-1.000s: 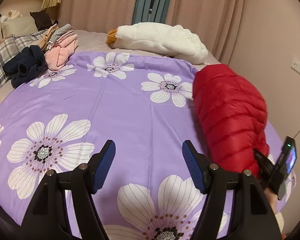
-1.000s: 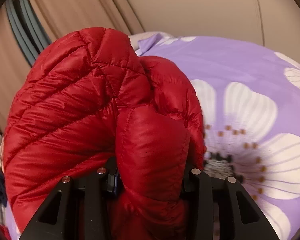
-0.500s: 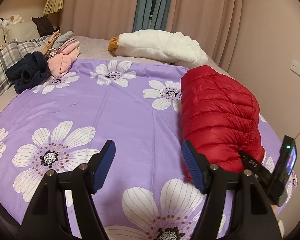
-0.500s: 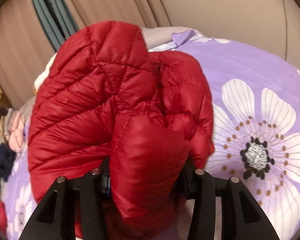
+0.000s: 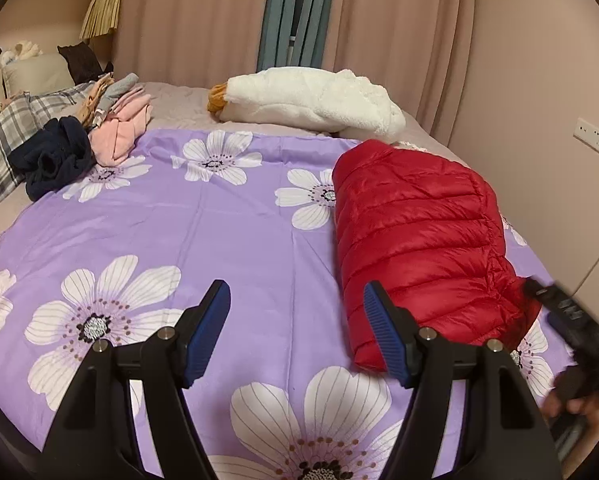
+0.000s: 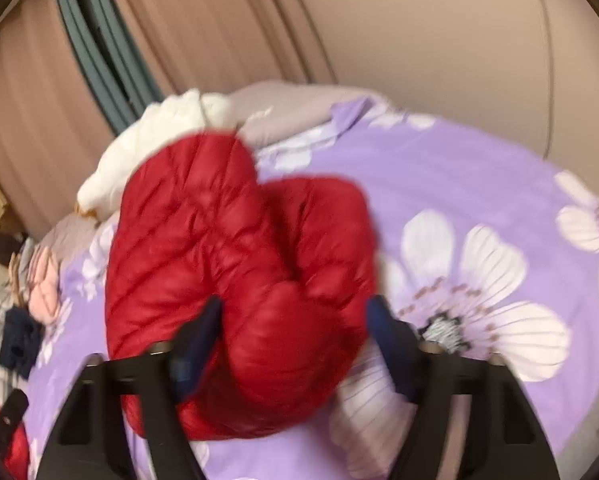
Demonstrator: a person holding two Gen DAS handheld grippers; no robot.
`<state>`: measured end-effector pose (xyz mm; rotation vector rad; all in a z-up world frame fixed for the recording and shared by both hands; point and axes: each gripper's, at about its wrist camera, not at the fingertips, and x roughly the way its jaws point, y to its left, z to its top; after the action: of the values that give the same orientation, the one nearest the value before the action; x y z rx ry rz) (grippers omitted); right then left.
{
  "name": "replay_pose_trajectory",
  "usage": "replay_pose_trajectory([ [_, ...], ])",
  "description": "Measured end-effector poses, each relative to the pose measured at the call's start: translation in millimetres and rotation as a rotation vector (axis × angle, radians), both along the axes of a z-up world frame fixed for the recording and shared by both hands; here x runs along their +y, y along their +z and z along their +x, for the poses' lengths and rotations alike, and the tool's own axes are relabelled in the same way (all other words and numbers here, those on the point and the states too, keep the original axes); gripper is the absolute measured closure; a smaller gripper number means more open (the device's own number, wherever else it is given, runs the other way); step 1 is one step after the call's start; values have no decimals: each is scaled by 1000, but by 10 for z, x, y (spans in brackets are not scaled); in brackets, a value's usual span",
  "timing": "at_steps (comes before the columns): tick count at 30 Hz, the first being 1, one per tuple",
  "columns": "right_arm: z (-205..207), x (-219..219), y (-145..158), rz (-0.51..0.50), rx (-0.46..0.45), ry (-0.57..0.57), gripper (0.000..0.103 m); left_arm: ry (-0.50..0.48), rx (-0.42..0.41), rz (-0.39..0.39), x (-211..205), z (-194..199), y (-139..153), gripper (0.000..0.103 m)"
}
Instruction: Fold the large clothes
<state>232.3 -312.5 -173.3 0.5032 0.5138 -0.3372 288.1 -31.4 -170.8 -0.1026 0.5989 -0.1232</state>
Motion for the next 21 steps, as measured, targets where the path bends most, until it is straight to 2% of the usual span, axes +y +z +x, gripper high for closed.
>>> replay_pose_trajectory([
  [4,-126,-133,325,-4,-120,-21,23,31,-11,-43,33,192,83,33],
  [7,34,-109,557,-3,-211,40,23,90,-55,-51,-19,442,155,35],
  [9,263,-47,631,-46,-179,35,24,105,-71,-49,-134,704,218,37],
  [10,393,-12,659,-71,-160,24,26,91,-76,-49,-191,807,243,43],
  [12,600,15,655,-71,-156,49,36,65,-94,-51,-345,1065,282,51],
  [14,825,9,593,-41,-130,69,51,47,-61,-31,-506,1334,236,58],
  [15,934,-4,542,-30,-107,73,55,45,-17,-40,-576,1466,146,65],
  [18,1283,-50,348,1,-40,118,60,9,41,-111,-683,1640,-128,67],
  [19,1366,-65,276,1,-5,119,60,8,59,-98,-742,1696,-221,66],
  [21,1479,-64,115,-17,38,115,60,30,82,-14,-925,1843,-468,66],
])
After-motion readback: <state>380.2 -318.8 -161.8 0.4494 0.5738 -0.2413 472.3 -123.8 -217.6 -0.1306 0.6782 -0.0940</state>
